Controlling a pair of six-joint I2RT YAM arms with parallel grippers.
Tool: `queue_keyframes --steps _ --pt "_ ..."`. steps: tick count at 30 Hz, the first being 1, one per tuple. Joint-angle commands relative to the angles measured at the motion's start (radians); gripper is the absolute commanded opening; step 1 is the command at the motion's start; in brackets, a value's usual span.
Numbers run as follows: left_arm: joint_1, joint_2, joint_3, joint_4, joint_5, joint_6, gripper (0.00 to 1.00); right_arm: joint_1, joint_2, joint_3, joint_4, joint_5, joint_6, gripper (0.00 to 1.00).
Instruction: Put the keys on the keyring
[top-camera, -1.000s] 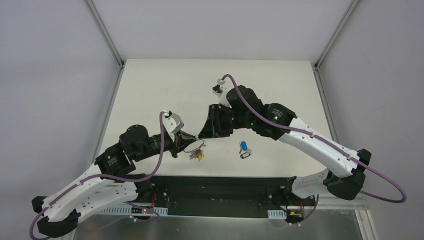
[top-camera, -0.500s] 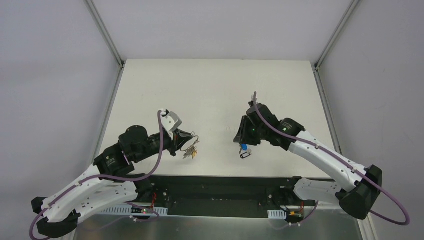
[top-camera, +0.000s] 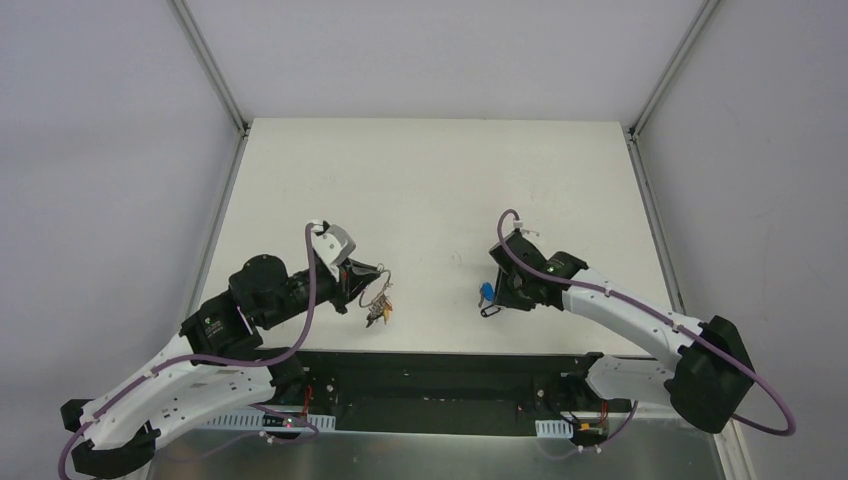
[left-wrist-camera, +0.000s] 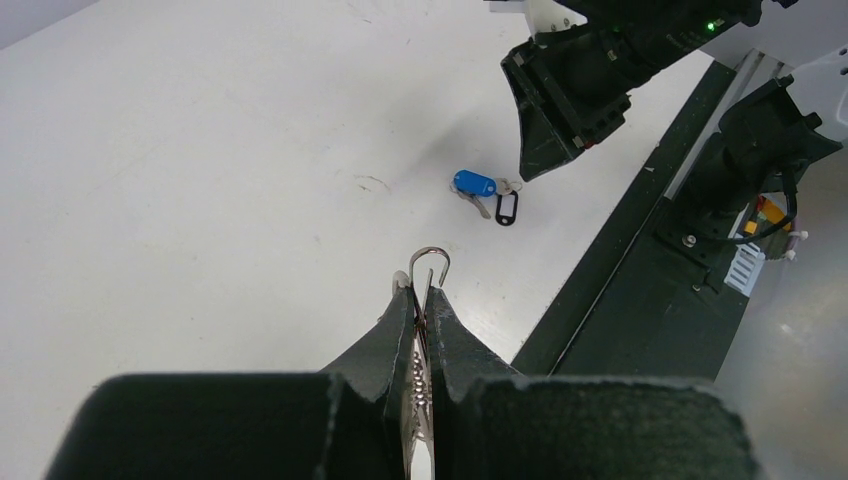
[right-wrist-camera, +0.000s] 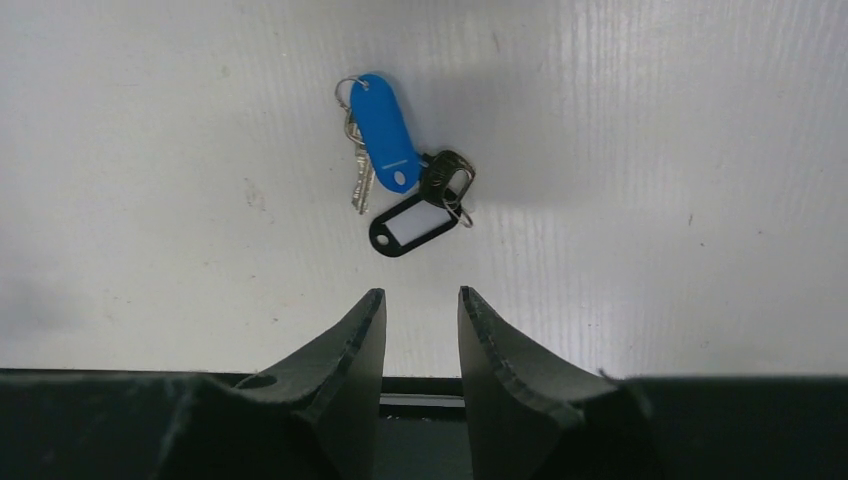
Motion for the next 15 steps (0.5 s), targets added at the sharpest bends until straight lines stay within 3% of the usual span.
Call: queue_keyframes --steps 1,13,14,15 --pt "-0.006 -0.014 0.009 0.043 -0.015 -0.017 0.00 -0.005 0.008 -0.034 0.027 0.054 -0.015 0.35" --pt "-0.007 0.001 0.010 0.041 -0.014 -0.016 0.00 -0.006 0.124 -0.014 0.050 0.069 -0.204 0.35" --pt "-0.006 0.001 0.009 0.041 -0.014 -0.015 0.00 -0.081 0.134 -0.011 0.051 0.071 -0.225 0.35" --pt "-0.006 0.002 0.009 0.041 -0.015 -0.016 0.00 -0.018 0.144 -0.005 0.050 0.073 -0.245 0.35"
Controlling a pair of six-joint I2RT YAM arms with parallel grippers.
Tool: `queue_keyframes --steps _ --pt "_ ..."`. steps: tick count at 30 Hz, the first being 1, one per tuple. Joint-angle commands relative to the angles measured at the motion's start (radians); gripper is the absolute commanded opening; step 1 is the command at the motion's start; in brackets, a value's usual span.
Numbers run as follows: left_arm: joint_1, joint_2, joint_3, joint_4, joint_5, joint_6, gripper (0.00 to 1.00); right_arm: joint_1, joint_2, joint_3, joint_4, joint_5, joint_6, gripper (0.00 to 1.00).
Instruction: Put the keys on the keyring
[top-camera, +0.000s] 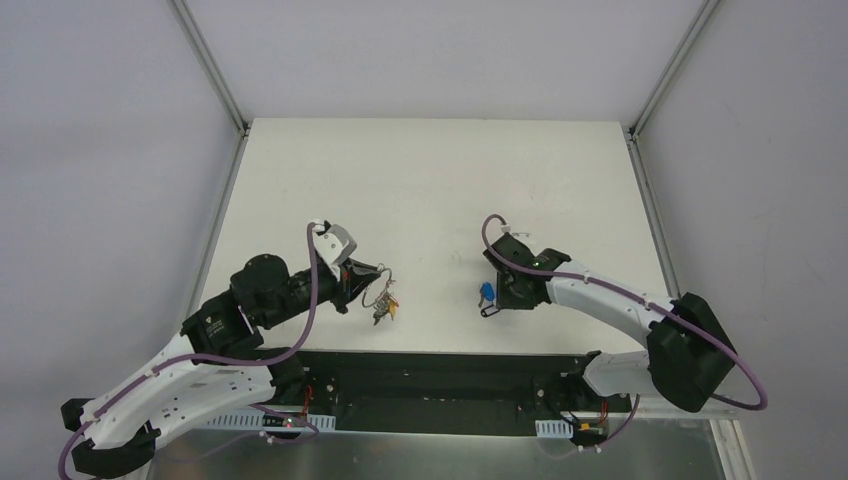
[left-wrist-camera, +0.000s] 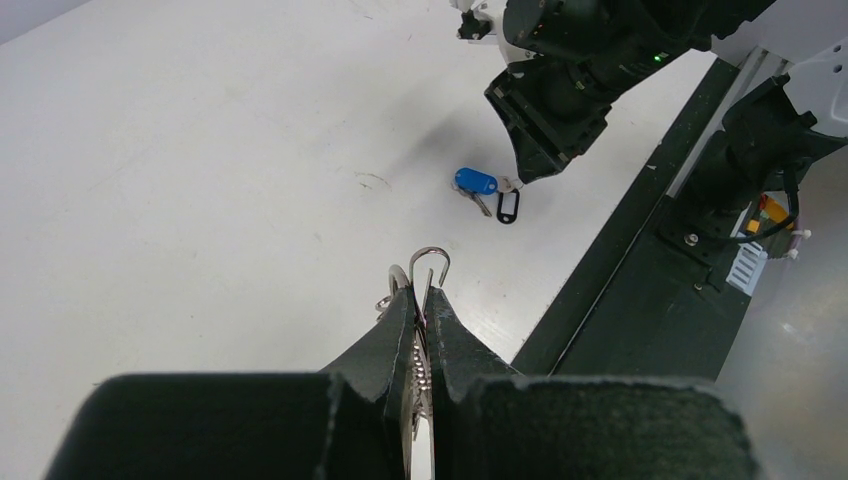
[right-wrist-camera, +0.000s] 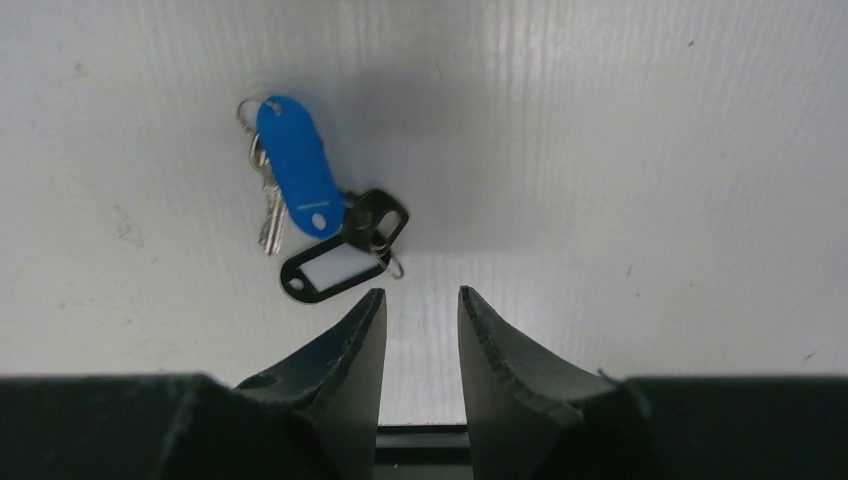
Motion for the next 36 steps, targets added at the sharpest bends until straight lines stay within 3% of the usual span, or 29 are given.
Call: queue_keyframes --steps 1,10,24,36 --pt "-0.006 0.003 0.009 0.044 -0.011 -0.013 0.00 0.001 0.042 0.043 0.006 0.029 -0.120 0.35" --pt "-0.006 0.010 0.009 0.039 -0.028 -0.009 0.00 -0.011 0.090 0.060 0.045 -0.063 -0.212 0.33" --pt "-0.007 0.012 0.011 0.038 -0.032 -0.006 0.00 -0.032 0.128 0.068 0.050 -0.100 -0.216 0.25" --pt "-0.007 0.014 0.012 0.038 -0.029 -0.007 0.00 -0.073 0.145 0.058 0.073 -0.163 -0.213 0.05"
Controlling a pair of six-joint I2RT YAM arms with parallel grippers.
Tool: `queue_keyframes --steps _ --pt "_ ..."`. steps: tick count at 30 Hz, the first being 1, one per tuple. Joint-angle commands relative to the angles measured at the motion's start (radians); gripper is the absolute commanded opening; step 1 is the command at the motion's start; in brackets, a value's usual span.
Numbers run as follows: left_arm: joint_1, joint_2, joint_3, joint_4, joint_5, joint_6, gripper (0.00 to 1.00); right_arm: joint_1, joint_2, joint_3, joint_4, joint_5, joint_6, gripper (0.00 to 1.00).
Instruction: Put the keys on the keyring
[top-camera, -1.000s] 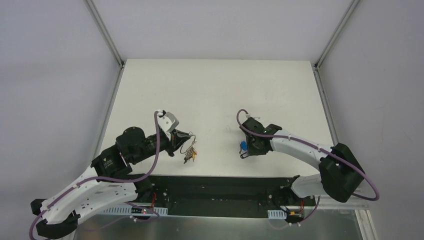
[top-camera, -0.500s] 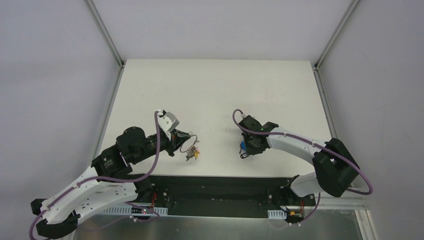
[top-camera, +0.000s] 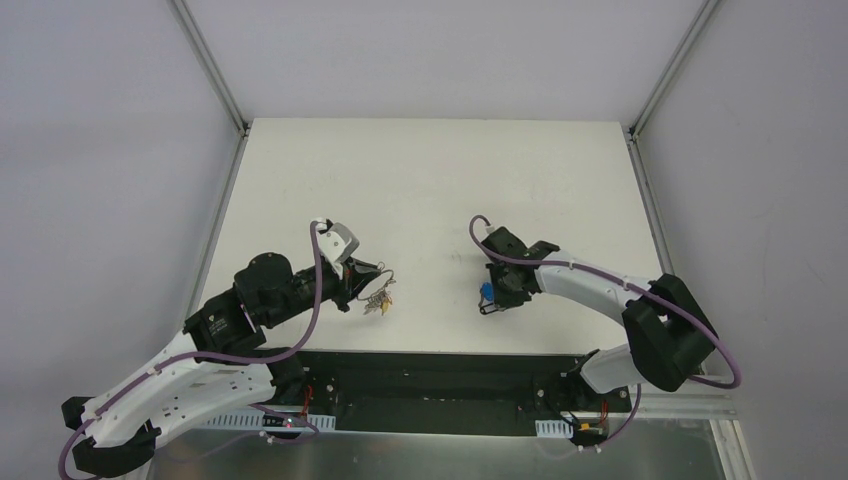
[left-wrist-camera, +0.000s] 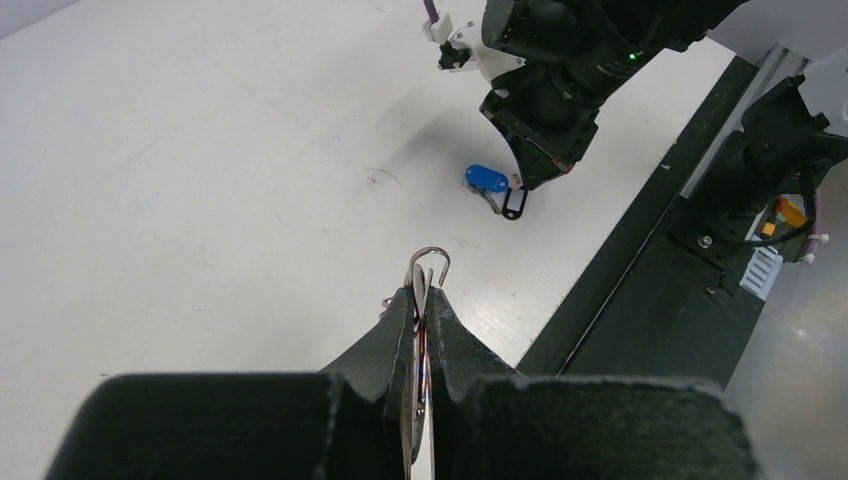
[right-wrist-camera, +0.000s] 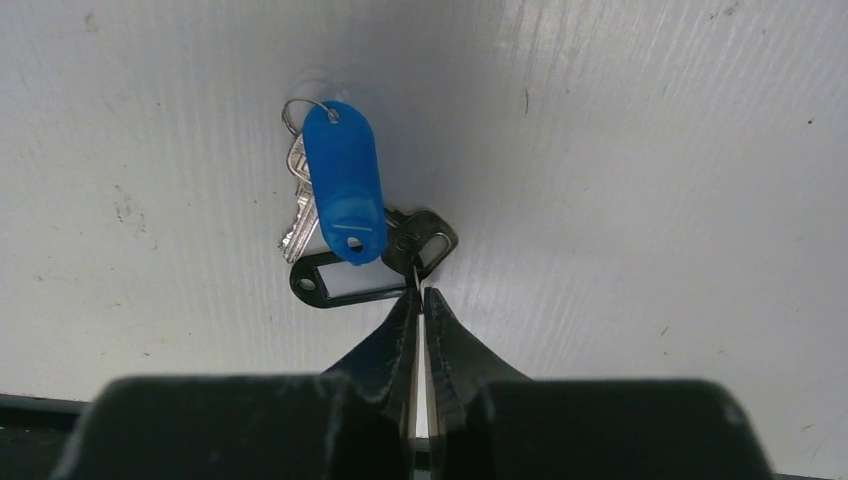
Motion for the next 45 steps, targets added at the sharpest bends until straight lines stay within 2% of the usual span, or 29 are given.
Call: queue_keyframes --steps 1,4,7,12,18,23,28,31,34,39,45 --pt "-0.006 -0.002 0.012 0.038 -0.008 -0.008 0.00 -0.015 0.007 0.025 0.020 -0.037 -0.004 0.05" --pt "-0.006 -0.001 0.019 0.035 -0.005 -0.004 0.00 -0.018 0.024 0.031 0.014 -0.033 -0.005 0.00" --pt "-0.007 -0.011 0.017 0.032 -0.004 -0.009 0.00 -0.017 0.003 0.030 0.012 -0.015 -0.005 0.00" --pt "-0.006 -0.018 0.020 0.032 0.003 -0.010 0.00 -0.009 -0.104 0.074 -0.087 -0.093 0.010 0.00" --pt "-0.005 -0.028 0.027 0.032 0.030 -0.008 0.00 0.035 -0.319 0.139 -0.210 -0.342 -0.010 0.00" --pt "-0.006 -0.043 0.033 0.040 0.058 -0.006 0.00 0.078 -0.404 0.213 -0.216 -0.577 -0.022 0.00" --pt "-0.007 -0.067 0.030 0.062 0.105 -0.005 0.00 0.119 -0.438 0.214 -0.052 -0.840 0.008 0.00" --pt "-0.006 -0.083 0.029 0.076 0.148 -0.001 0.00 0.149 -0.429 0.217 0.052 -0.928 0.048 0.00" --pt "-0.007 -0.107 0.025 0.097 0.188 0.004 0.00 0.192 -0.420 0.200 0.224 -0.993 0.142 0.00" --pt "-0.007 -0.116 0.031 0.115 0.244 0.016 0.00 0.271 -0.412 0.180 0.462 -1.008 0.268 0.00" --pt "-0.006 -0.111 0.033 0.150 0.325 0.023 0.00 0.320 -0.397 0.127 0.738 -0.919 0.439 0.00"
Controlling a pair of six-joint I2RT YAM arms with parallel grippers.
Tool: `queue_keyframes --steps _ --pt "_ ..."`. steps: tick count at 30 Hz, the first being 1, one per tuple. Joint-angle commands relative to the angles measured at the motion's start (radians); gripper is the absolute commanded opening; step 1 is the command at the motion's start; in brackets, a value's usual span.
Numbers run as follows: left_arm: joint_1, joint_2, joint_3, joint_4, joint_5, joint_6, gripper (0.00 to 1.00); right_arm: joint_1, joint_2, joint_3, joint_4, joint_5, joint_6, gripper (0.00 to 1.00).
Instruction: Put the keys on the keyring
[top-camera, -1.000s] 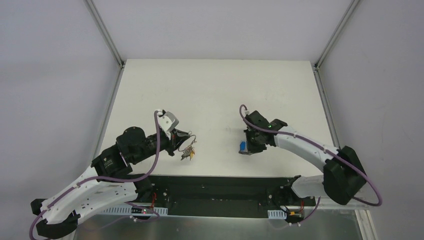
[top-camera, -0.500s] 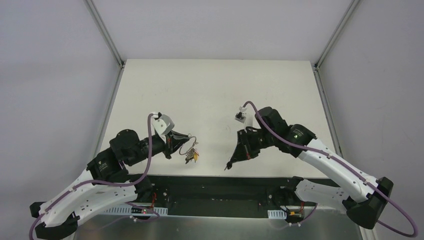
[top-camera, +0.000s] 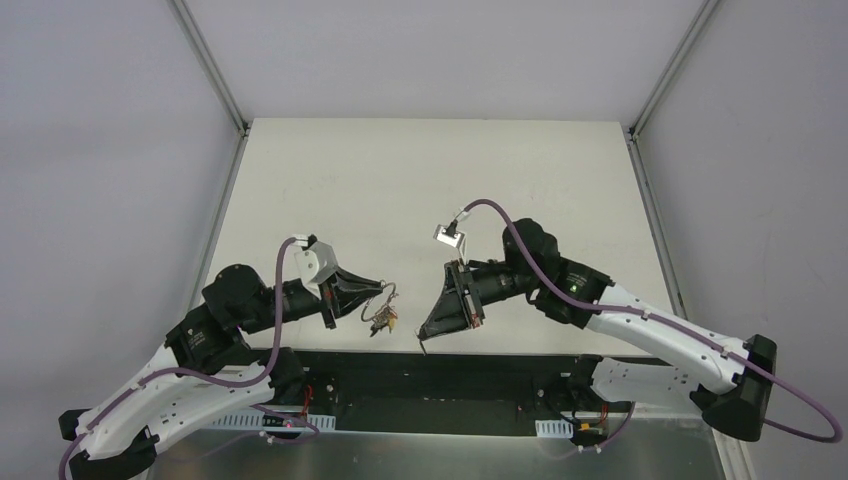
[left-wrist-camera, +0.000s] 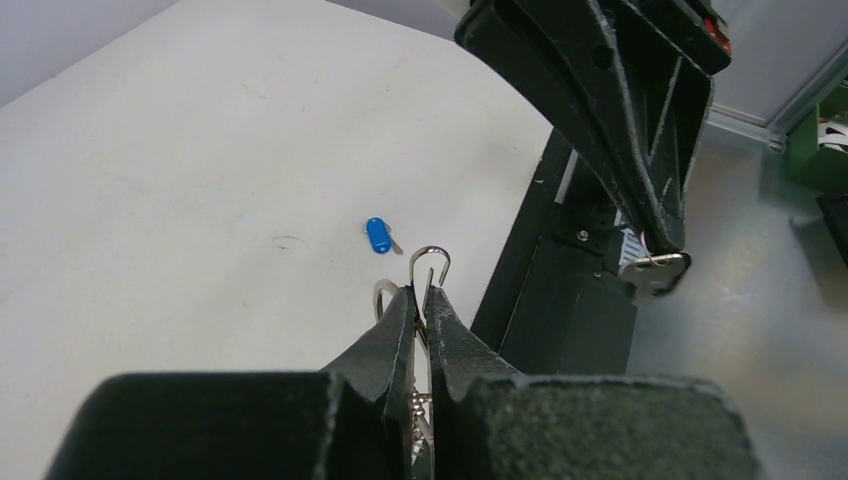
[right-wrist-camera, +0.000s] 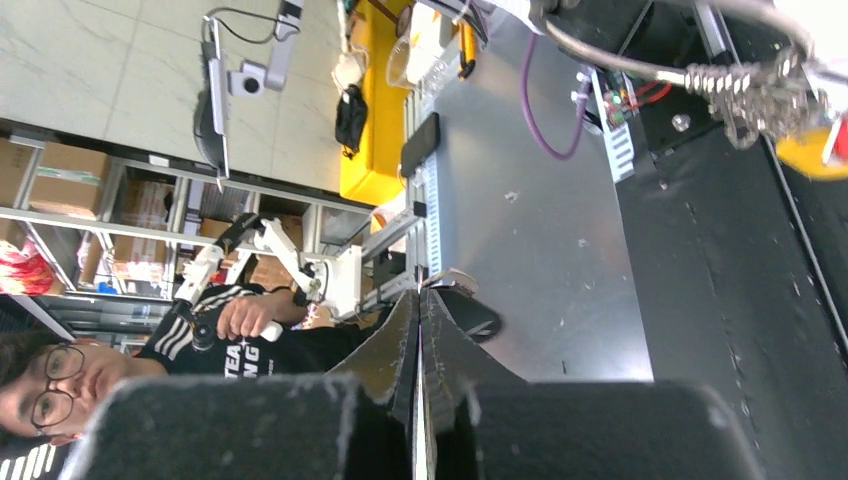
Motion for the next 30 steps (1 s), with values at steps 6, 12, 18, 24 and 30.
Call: queue_keyframes --steps 6,12,18,24,30 --pt "-0.007 -0.013 0.030 0.141 0.150 0.017 0.00 0.038 0.045 -0.058 0.414 0.096 0.229 0.00" --pt "-0.006 -0.011 0.042 0.147 0.208 0.015 0.00 0.041 0.062 -0.080 0.525 0.138 0.289 0.00" --pt "-0.006 -0.014 0.044 0.160 0.251 0.015 0.00 0.041 0.068 -0.092 0.565 0.153 0.316 0.00" --pt "-0.005 -0.023 0.046 0.174 0.267 0.008 0.00 0.042 0.076 -0.091 0.583 0.152 0.334 0.00" --pt "-0.005 -0.027 0.045 0.184 0.262 0.006 0.00 0.053 0.089 -0.095 0.595 0.147 0.339 0.00"
